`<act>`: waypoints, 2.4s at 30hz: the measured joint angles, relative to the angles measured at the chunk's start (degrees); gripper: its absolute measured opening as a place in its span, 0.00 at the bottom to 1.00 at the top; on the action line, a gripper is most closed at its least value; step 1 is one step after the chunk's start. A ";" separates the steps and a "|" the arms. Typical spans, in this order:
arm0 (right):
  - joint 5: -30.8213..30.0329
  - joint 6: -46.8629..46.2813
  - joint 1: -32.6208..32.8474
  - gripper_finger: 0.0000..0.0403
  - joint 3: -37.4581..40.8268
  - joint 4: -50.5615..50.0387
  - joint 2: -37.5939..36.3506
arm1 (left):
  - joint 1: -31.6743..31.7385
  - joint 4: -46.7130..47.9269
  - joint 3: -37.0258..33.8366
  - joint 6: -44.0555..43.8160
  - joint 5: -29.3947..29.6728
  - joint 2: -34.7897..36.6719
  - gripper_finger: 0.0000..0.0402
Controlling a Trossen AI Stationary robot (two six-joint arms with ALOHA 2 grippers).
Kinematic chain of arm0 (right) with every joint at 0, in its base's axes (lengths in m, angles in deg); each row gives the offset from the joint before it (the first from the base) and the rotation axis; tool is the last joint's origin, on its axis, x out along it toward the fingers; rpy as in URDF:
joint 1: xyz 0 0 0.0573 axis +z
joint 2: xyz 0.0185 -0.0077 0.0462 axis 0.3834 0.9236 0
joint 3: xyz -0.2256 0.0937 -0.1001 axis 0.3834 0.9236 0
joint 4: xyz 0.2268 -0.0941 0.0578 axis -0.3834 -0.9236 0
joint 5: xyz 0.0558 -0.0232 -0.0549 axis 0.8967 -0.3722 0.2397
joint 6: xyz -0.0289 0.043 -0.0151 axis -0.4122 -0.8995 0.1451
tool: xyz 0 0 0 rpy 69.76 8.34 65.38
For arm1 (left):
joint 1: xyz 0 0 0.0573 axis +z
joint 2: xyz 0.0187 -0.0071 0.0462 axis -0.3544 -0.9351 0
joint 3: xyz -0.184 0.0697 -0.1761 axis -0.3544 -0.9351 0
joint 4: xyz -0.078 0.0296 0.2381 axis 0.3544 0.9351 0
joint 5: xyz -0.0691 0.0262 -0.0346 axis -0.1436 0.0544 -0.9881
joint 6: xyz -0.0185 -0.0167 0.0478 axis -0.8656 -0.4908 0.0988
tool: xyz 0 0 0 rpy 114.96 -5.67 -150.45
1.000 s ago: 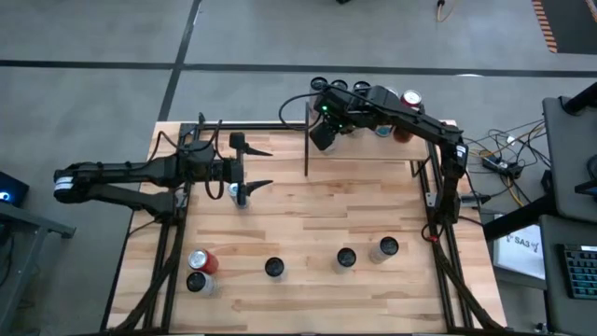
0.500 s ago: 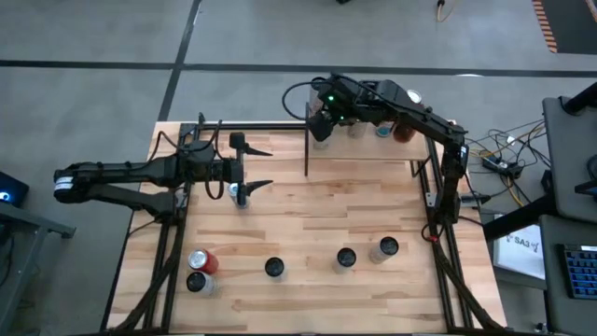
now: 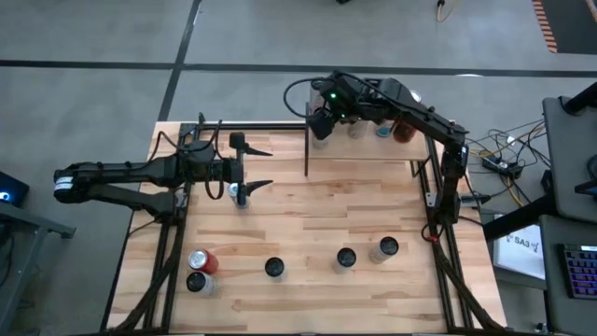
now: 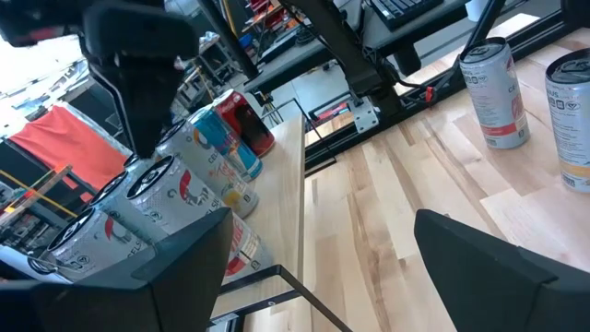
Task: Place canned beverage on shelf
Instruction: Put the left white pink soda can on the shelf aligned with the other white pink soda can, then put the blue soda can on the shelf aligned with the other blue soda cans
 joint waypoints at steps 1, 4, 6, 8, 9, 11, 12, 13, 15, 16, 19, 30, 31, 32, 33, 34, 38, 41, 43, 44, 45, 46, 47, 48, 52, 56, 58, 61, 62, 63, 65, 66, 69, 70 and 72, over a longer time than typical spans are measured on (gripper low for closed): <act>0.00 0.42 0.00 0.66 -0.48 0.04 -0.04 | 0.00 0.00 0.00 0.01 0.00 -0.01 0.80; 0.00 2.17 0.13 0.66 -1.50 0.04 -0.08 | 0.00 0.00 0.00 0.01 0.00 0.00 0.80; 0.04 3.21 0.48 0.65 -1.71 -0.46 -0.08 | 0.00 0.00 0.00 0.01 0.00 -0.02 0.80; 0.11 4.48 0.84 0.62 -1.81 -2.44 -0.08 | 0.00 0.00 0.00 0.01 0.00 0.00 0.80; 0.12 4.62 0.91 0.59 -1.81 -3.96 -0.10 | -0.01 0.00 0.00 0.01 0.00 0.00 0.80; 0.13 4.57 0.94 0.51 -1.81 -7.01 -0.10 | -0.01 0.00 0.00 0.01 0.00 0.00 0.80; 0.11 4.55 0.90 0.46 -1.69 -8.15 -0.10 | 0.00 0.00 0.00 0.04 0.00 0.00 0.80; 0.11 4.55 0.90 0.42 -1.40 -8.79 -0.10 | 0.00 0.00 0.00 0.10 0.00 0.00 0.80; 0.07 4.77 1.09 0.32 -0.84 -9.46 -0.10 | 0.00 0.00 0.00 0.14 0.00 -0.02 0.80; 0.28 5.27 1.28 0.27 -0.53 -9.61 -0.10 | 0.00 0.00 0.00 0.18 0.00 0.00 0.80; 0.63 7.00 1.97 0.12 0.55 -10.34 -0.11 | -0.02 0.00 0.00 0.21 0.00 0.00 0.80; 0.59 10.27 3.96 0.03 8.44 -4.75 -0.15 | 0.00 0.00 0.00 0.47 0.00 0.00 0.80; 0.52 10.75 3.90 0.03 9.05 -3.39 -0.15 | -0.02 0.00 0.00 0.47 0.00 0.00 0.80; 0.33 11.17 3.87 0.03 9.39 -2.31 -0.15 | -0.02 0.00 0.00 0.47 0.00 0.00 0.80; 0.05 11.80 3.78 0.03 9.66 -1.52 -0.15 | -0.02 0.00 0.00 0.47 0.00 0.00 0.80; 0.09 12.25 3.63 0.03 9.97 -0.62 -0.15 | -0.01 0.00 0.00 0.47 0.00 0.00 0.80; 0.13 14.00 2.66 0.03 10.49 2.51 -0.15 | -0.02 0.00 0.00 0.53 0.00 0.00 0.80; 0.09 15.59 1.81 0.03 10.54 3.85 -0.13 | -0.01 0.02 0.00 0.67 0.00 -0.01 0.80; 0.07 16.17 1.12 0.03 10.54 4.13 -0.15 | -0.02 0.02 0.00 0.69 0.00 0.00 0.80; 0.09 16.35 0.79 0.03 10.58 4.47 -0.14 | -0.02 0.01 0.00 0.68 0.00 0.00 0.80; 0.08 16.60 0.53 0.03 10.69 4.90 -0.14 | -0.01 0.01 0.00 0.69 -0.01 -0.01 0.80; 0.09 16.97 0.26 0.03 10.78 5.17 -0.14 | 0.00 0.02 0.00 0.69 0.00 0.00 0.80; 0.09 17.41 -0.01 0.03 10.79 5.30 -0.14 | -0.02 0.02 0.00 0.69 0.00 0.00 0.80; 0.09 17.75 -0.27 0.03 10.91 5.62 -0.13 | -0.02 0.00 0.00 0.69 0.00 0.00 0.80; 0.08 18.93 -1.18 0.03 11.70 7.93 -0.13 | -0.01 0.01 0.00 0.69 0.00 0.00 0.80; 0.06 19.28 -1.94 0.03 12.61 9.15 -0.13 | 0.00 0.02 0.00 0.69 0.00 -0.02 0.80; 0.04 19.31 -2.24 0.03 12.92 9.65 -0.13 | -0.02 0.02 0.00 0.69 0.00 0.00 0.80; 0.07 19.31 -2.34 0.03 12.96 9.64 -0.02 | 0.00 0.02 0.00 0.71 0.00 -0.01 0.80; 0.06 19.26 -2.32 0.03 12.96 9.66 -0.02 | -0.02 0.02 0.00 0.73 -0.01 0.00 0.80; 0.07 19.11 -2.29 0.03 12.96 9.66 -0.02 | 0.00 0.02 0.00 0.73 0.00 -0.02 0.80; 0.07 18.29 -2.25 0.03 12.96 9.64 0.01 | -0.02 0.00 0.00 0.73 -0.02 0.00 0.80; 0.04 17.70 -2.08 0.03 12.96 9.64 0.01 | 0.00 0.02 0.00 0.73 -0.02 0.00 0.80; -0.05 15.71 -0.94 0.03 12.96 9.47 -0.25 | 0.00 0.00 0.00 0.74 -0.02 0.00 0.80; -0.06 15.13 -0.24 0.03 12.98 9.40 -0.46 | -0.01 0.01 0.00 0.74 -0.02 -0.01 0.80; -0.02 14.25 1.51 0.03 12.98 9.42 -1.20 | 0.00 0.00 0.00 0.73 -0.02 0.00 0.80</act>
